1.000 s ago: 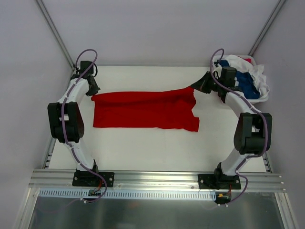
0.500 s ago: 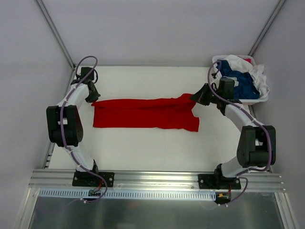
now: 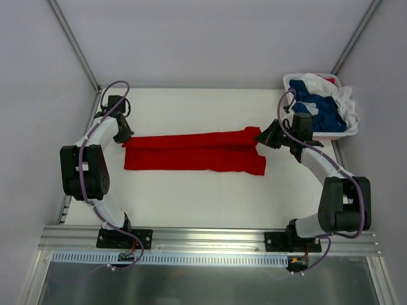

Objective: Fold and stack the t-shirts
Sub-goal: Fold the other side of the tshirt into a rectangle

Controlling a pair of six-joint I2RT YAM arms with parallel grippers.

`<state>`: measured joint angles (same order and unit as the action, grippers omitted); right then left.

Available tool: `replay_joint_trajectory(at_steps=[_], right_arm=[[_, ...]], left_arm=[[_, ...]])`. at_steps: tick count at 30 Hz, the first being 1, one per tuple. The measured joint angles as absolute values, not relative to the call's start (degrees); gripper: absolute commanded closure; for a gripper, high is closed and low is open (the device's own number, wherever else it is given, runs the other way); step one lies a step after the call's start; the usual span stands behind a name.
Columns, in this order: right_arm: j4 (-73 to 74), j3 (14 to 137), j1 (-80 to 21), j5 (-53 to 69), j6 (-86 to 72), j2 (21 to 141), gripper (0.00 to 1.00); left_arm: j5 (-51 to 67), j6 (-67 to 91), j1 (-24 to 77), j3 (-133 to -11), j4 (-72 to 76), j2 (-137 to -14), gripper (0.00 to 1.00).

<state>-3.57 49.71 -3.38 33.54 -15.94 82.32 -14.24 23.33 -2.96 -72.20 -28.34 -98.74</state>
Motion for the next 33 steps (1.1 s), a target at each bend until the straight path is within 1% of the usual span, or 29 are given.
replay_joint_trajectory(at_steps=[12,22,33], right_arm=[[-3.64,44.64,-4.56,31.62,-15.81,81.62,1.0],[-3.57,38.7,-4.93,27.35,-16.36,77.76,1.0],[-2.33,37.58,-4.97,23.9,-17.52,77.32,1.0]], left_arm=[[-14.24,23.49,-2.96,-69.21,-28.32,-98.74,1.0],[-15.14,23.94,-2.98,-66.94,-28.27,-98.74,1.0],[-15.33,24.56,-2.98,-65.28,-28.25,-98.74,1.0]])
